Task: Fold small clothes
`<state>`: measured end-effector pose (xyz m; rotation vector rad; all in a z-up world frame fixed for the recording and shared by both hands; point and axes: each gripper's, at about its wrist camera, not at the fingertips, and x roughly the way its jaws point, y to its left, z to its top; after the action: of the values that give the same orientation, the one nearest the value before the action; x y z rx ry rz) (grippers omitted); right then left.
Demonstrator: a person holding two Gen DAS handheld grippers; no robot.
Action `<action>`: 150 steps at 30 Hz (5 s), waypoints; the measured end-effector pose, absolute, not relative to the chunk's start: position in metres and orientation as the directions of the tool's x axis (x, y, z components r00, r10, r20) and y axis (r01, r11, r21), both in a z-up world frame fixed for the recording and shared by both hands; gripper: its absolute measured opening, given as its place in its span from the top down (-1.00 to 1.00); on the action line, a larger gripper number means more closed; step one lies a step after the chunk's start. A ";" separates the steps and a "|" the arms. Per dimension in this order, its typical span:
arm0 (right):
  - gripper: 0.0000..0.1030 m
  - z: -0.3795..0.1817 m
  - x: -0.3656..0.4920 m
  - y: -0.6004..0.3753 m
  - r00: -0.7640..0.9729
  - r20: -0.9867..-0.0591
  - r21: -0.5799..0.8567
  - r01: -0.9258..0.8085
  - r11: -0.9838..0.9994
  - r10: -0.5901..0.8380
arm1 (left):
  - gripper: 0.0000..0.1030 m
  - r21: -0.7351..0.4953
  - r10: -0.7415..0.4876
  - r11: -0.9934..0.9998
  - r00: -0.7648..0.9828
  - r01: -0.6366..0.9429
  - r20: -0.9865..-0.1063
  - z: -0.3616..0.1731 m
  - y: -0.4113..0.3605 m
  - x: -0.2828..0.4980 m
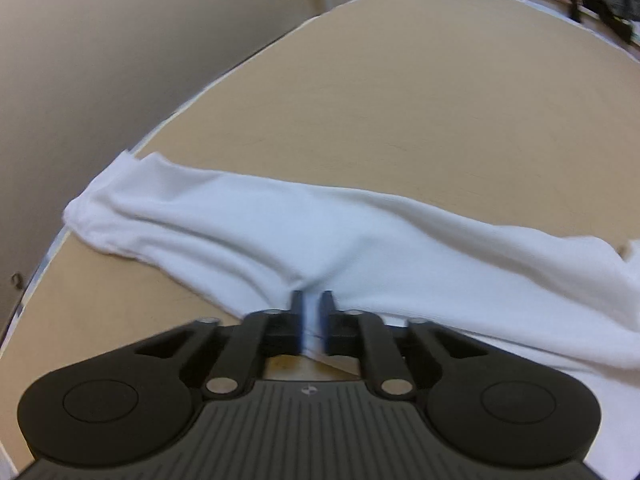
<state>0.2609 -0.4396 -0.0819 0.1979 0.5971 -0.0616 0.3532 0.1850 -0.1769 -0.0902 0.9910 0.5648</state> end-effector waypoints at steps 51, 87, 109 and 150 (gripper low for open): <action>0.71 -0.205 0.163 -0.813 0.678 -0.596 0.636 0.726 0.261 -0.431 | 0.88 0.362 0.521 0.843 0.439 -0.397 -0.732 -0.172 0.154 0.349; 0.95 -0.186 0.211 -0.832 0.545 -0.611 0.489 0.830 0.268 -0.574 | 0.89 0.373 0.514 0.851 0.447 -0.368 -0.732 -0.172 0.155 0.352; 0.53 -0.080 0.117 -0.588 0.711 -0.703 0.485 0.507 0.713 -0.027 | 0.56 0.003 0.132 0.983 0.702 -0.183 -0.700 -0.049 0.118 0.196; 0.48 -0.093 -0.036 -0.461 0.641 -0.766 0.343 0.330 0.879 0.059 | 0.68 -0.201 -0.209 0.977 0.453 0.065 -0.867 -0.128 0.088 0.017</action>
<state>-0.0362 -0.4606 -0.0932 0.4865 0.8700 -0.1617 0.0171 0.0876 -0.1276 -0.1464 1.0888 -0.1698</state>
